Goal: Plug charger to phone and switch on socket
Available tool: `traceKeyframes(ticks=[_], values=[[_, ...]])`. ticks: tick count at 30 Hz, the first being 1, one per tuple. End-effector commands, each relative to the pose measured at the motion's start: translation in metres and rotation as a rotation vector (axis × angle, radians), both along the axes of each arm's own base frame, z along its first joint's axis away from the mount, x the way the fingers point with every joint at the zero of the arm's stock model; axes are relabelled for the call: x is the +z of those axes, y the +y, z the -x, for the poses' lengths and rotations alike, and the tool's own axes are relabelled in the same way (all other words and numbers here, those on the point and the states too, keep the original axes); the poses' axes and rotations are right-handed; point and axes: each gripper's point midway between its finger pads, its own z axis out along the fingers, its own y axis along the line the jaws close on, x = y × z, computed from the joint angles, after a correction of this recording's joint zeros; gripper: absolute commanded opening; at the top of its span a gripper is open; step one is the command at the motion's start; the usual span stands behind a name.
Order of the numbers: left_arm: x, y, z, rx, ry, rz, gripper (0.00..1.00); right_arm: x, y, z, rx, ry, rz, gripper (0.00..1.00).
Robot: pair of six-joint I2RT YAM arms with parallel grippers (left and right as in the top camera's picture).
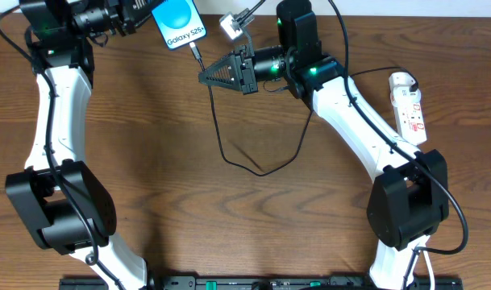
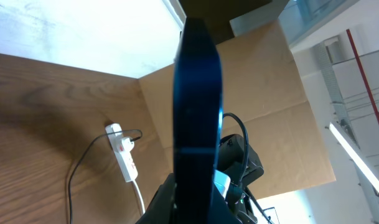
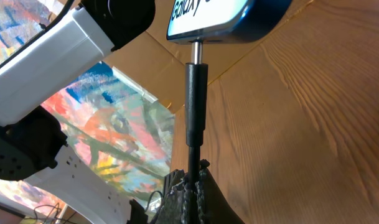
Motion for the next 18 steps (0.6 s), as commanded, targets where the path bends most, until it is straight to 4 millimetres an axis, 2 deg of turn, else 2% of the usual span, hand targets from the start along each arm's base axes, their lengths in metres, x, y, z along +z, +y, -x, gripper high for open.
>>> traceKeyframes(ticks=[1, 18], values=[[0.0201, -0.0082, 0.0115, -0.019, -0.051, -0.010, 0.07, 0.0098, -0.0011, 0.0015, -0.007, -0.014, -0.008, 0.01], [0.0201, -0.0152, 0.0128, -0.034, -0.051, -0.009, 0.07, 0.0093, 0.0021, 0.0049, 0.002, -0.010, -0.006, 0.01]])
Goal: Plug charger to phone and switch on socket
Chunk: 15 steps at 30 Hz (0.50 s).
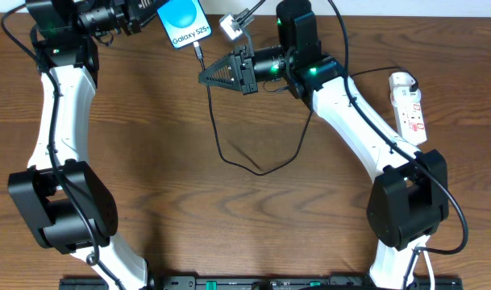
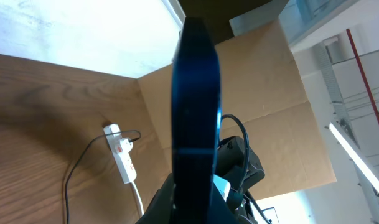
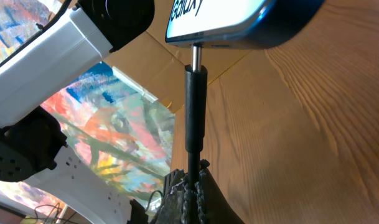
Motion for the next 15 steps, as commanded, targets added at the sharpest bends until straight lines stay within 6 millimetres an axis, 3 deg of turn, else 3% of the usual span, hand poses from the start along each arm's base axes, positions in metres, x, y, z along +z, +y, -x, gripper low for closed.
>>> traceKeyframes(ticks=[1, 15], values=[[0.0198, -0.0063, 0.0140, -0.031, -0.051, -0.011, 0.07, 0.0095, 0.0027, 0.0053, 0.004, -0.012, -0.007, 0.01], [0.0198, -0.0063, 0.0140, -0.031, -0.051, -0.011, 0.07, 0.0088, 0.0037, 0.0078, 0.012, -0.004, -0.005, 0.01]])
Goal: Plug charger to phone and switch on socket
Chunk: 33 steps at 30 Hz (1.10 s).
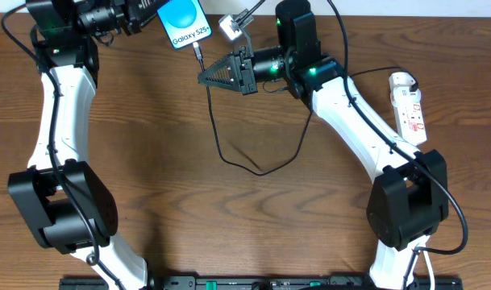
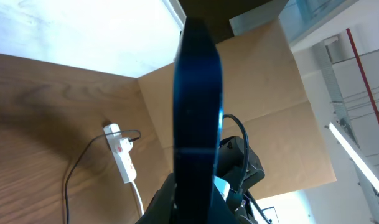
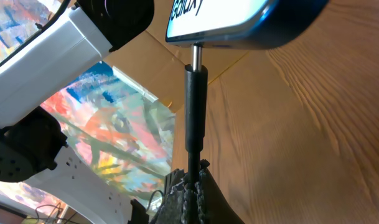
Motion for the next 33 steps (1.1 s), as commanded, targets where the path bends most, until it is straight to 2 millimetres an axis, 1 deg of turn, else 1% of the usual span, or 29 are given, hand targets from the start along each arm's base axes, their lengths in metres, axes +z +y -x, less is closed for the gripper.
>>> traceKeyframes(ticks=[1, 12, 18, 33], values=[[0.020, -0.006, 0.014, -0.030, -0.051, -0.011, 0.07, 0.010, 0.002, 0.006, 0.009, -0.009, -0.008, 0.01], [0.020, -0.006, 0.014, -0.031, -0.052, -0.011, 0.07, 0.009, 0.005, 0.010, 0.018, -0.003, -0.005, 0.01], [0.019, -0.008, 0.019, -0.060, -0.060, -0.018, 0.07, 0.009, 0.003, 0.006, 0.006, -0.006, -0.003, 0.01], [0.019, -0.008, 0.020, -0.067, -0.072, -0.023, 0.07, 0.009, -0.006, -0.003, -0.019, -0.005, -0.003, 0.01]])
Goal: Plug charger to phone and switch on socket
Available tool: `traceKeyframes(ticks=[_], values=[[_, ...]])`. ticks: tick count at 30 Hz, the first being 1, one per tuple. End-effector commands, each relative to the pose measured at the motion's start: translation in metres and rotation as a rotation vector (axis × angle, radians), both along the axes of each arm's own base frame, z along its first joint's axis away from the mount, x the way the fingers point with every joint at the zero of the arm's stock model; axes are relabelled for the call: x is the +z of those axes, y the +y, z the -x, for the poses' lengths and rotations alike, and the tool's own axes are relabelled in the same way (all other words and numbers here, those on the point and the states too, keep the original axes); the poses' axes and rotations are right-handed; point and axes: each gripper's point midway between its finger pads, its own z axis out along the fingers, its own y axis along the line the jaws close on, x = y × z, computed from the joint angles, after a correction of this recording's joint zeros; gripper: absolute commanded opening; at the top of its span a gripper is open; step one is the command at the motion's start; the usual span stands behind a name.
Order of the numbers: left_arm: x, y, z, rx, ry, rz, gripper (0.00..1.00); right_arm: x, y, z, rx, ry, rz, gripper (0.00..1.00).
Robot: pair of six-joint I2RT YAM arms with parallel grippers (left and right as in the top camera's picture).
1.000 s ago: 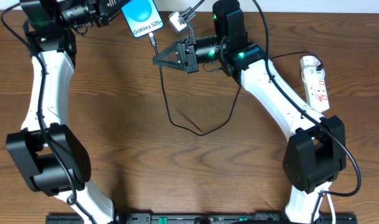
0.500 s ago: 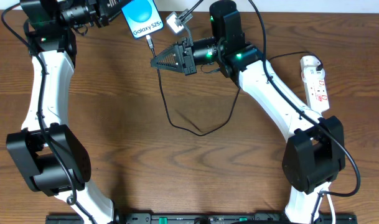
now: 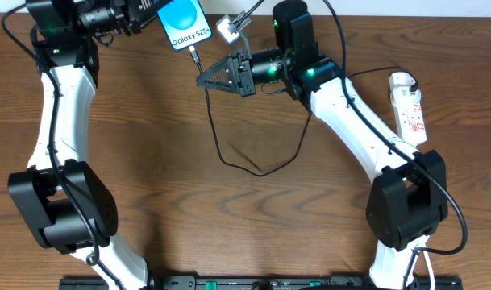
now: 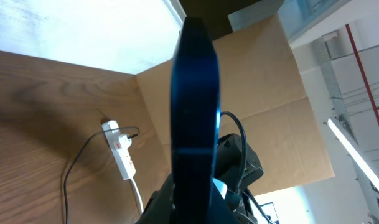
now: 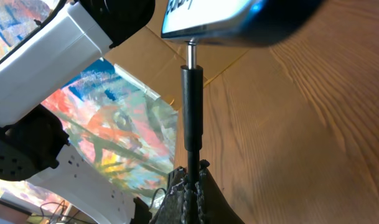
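The blue phone [image 3: 181, 22] with a Galaxy S25+ label is held up at the far left of the table by my left gripper [image 3: 148, 10], shut on it; in the left wrist view it shows edge-on [image 4: 194, 106]. My right gripper [image 3: 203, 80] is shut on the black charger cable [image 5: 190, 155] just behind its plug [image 5: 190, 106]. The plug's metal tip [image 5: 190, 53] meets the phone's lower edge [image 5: 239, 22]. The cable [image 3: 229, 157] loops across the table. The white socket strip [image 3: 409, 105] lies at the right edge.
A white adapter block [image 3: 226, 26] sits beside the phone near the far edge. The socket strip also shows in the left wrist view [image 4: 119, 152] with a black lead running from it. Cardboard panels stand behind the table.
My right gripper has moved slightly left and toward the phone with the plug. The phone's lower edge sits higher in the right wrist view. The left arm has barely moved.
Throughout, my left gripper held the phone up at the far left and my right gripper held the cable with the plug tip at the phone's lower edge. The phone shifted slightly right early on; the right gripper has now edged closer.
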Motion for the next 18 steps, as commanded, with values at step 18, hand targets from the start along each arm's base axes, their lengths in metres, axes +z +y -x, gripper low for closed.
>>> traceKeyframes(ticks=[18], values=[[0.020, 0.000, 0.010, -0.003, -0.086, -0.021, 0.07, -0.001, -0.009, 0.003, 0.001, 0.028, 0.022, 0.01]])
